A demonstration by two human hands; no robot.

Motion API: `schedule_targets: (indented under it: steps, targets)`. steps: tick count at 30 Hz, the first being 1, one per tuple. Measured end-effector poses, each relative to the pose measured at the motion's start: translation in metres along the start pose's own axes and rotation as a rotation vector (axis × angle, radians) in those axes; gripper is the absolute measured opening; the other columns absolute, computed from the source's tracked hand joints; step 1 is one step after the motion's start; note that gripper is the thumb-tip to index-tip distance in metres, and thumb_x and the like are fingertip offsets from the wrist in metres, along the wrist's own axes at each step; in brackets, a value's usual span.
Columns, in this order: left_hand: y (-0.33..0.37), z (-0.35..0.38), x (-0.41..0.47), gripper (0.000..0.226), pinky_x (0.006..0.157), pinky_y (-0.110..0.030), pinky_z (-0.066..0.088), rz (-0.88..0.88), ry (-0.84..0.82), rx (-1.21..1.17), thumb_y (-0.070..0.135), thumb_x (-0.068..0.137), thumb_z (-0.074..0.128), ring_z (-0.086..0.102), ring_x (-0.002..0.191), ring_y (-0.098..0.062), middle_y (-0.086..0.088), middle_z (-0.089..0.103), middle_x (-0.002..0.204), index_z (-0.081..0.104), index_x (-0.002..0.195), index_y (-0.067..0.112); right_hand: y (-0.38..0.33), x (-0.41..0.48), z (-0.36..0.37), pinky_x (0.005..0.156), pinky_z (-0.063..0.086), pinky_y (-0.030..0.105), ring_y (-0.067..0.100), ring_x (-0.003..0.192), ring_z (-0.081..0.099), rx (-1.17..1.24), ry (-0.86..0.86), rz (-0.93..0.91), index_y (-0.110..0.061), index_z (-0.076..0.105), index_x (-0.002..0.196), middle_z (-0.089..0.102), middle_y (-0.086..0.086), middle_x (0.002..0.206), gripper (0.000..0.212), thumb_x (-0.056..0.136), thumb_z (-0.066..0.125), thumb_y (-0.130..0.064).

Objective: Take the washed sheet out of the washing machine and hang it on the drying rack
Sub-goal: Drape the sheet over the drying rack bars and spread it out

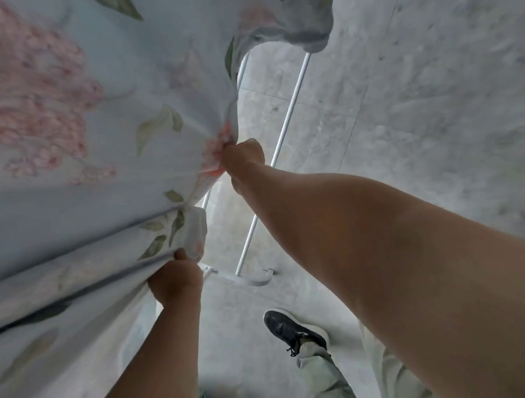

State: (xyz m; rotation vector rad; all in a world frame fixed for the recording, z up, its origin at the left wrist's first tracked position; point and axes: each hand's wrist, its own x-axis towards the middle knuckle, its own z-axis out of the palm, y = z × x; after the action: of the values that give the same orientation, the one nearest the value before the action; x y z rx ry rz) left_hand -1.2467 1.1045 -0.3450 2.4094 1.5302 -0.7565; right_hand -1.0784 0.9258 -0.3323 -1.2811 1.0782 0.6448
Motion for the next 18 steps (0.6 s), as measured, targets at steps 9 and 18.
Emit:
schedule_targets:
  steps: [9,18]
  targets:
    - [-0.024,-0.012,-0.008,0.050,0.069,-0.038,0.056,-0.291,-0.200,-0.282,0.045,0.101,0.039,0.063,0.061,-0.026,-0.013,0.067,0.082,0.055,0.102,-0.003,-0.017,0.003,0.000,0.095,0.049,0.032,0.030,0.120,0.055,-0.427,-0.077,-0.036,-0.009,0.044,0.139,0.051,0.013,0.131,0.054,0.094,0.061,-0.031]
    - [0.024,-0.093,-0.130,0.053,0.072,-0.040,0.057,-0.130,-0.426,-0.494,0.051,0.101,0.037,0.071,0.079,-0.028,-0.008,0.067,0.096,0.055,0.115,0.003,-0.045,-0.125,-0.046,0.106,0.037,0.034,0.035,0.130,0.048,-0.743,-0.282,-0.290,0.005,0.051,0.133,0.051,0.022,0.139,0.039,0.102,0.031,-0.005]
